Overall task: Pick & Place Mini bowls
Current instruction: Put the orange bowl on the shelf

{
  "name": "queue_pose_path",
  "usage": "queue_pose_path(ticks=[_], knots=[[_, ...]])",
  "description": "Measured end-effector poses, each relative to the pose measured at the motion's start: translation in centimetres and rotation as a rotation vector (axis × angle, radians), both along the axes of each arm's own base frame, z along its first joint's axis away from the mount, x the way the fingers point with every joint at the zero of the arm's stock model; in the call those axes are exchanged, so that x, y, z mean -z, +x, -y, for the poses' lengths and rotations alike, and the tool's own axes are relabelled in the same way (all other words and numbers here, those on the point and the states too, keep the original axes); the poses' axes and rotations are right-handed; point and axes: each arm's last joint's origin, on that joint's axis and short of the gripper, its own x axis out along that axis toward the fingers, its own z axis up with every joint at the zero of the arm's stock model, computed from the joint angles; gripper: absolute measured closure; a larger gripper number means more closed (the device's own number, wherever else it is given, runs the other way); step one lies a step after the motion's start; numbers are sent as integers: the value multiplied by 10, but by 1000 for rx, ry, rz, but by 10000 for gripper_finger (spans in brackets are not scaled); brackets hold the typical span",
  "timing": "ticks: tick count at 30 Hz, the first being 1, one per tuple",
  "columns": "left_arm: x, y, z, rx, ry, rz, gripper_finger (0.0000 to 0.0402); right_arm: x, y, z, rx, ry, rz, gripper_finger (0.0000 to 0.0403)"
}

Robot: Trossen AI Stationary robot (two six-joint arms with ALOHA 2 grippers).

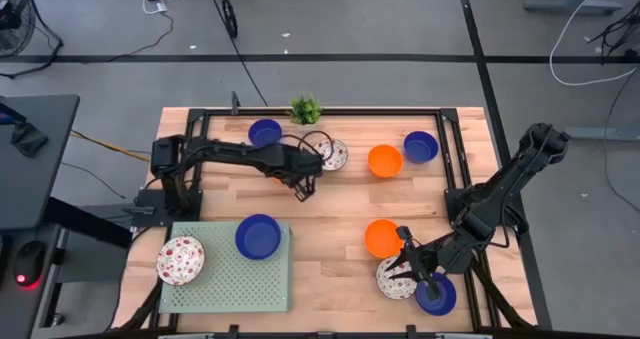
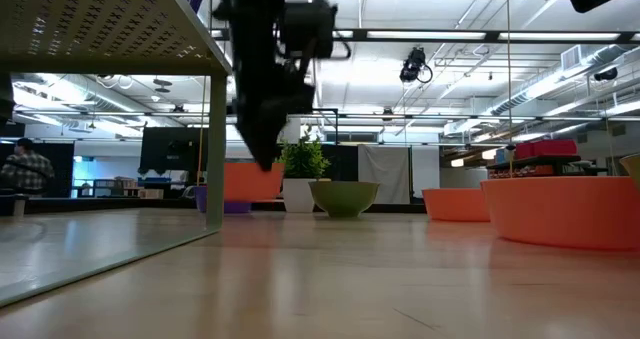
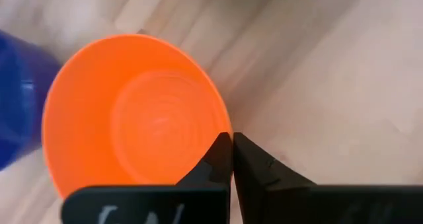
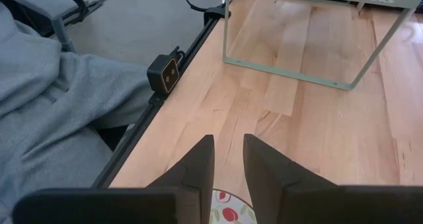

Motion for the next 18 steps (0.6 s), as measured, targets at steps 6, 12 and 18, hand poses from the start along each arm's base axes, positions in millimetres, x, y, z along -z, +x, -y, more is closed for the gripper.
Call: queue_pose_path(ticks=[6,12,18], knots=[[-75,11,44,117,71,13,397,0,0,0,-1,-1,0,319],[-160,0,114,330,22,171,397,0,0,0,-1,-1,0,319],[-220,-41,203,584,-164,392,398,0,0,0,-1,-3,1,319]])
